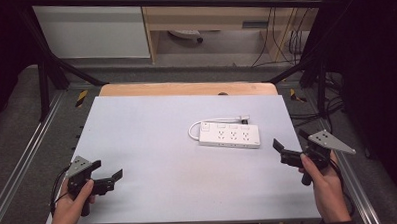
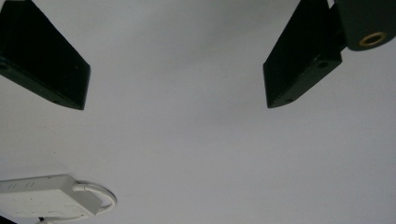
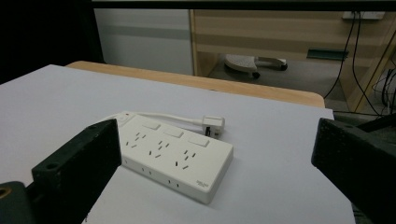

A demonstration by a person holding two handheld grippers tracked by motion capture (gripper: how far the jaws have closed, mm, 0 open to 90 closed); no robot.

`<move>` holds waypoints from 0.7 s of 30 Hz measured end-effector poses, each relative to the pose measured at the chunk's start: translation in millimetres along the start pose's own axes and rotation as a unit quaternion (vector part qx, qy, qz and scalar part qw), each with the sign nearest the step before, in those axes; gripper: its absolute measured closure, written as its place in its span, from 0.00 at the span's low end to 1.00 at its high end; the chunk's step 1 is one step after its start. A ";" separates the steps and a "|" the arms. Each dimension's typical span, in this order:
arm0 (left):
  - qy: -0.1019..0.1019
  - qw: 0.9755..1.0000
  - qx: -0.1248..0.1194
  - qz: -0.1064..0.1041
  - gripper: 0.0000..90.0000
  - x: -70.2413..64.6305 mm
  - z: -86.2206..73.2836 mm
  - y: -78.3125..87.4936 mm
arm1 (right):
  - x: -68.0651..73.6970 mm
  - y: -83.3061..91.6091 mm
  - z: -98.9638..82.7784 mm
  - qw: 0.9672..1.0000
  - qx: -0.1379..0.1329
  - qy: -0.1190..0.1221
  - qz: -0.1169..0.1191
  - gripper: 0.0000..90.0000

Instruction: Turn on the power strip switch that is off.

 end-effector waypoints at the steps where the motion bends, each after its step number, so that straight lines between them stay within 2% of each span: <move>1: 0.000 1.000 0.000 0.000 0.08 0.0 0.0 0.0 | -0.6 1.1 -2.3 1.000 0.000 -0.001 -0.002 0.02; 14: 0.000 1.000 0.001 0.000 0.08 -0.1 -0.3 -0.1 | 4.2 -0.7 -48.5 0.999 0.026 -0.025 0.001 0.03; 17: 0.000 1.000 0.001 0.000 0.08 -0.1 -0.4 -0.3 | 11.7 -6.3 -61.2 0.999 0.039 -0.028 0.009 0.03; 21: 0.000 1.000 0.001 -0.001 0.08 -0.5 -0.6 -0.4 | 27.5 -19.0 -77.1 0.997 0.069 -0.023 0.033 0.03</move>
Point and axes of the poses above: each handheld gripper's, and its own axes: y roughly backward along the jaws, z roughly out of its top, x roughly to its left, the point moved 6 cm from there along -y, roughly forward along the jaws, and after that the axes turned 13 degrees about y, right-handed, at the moved point
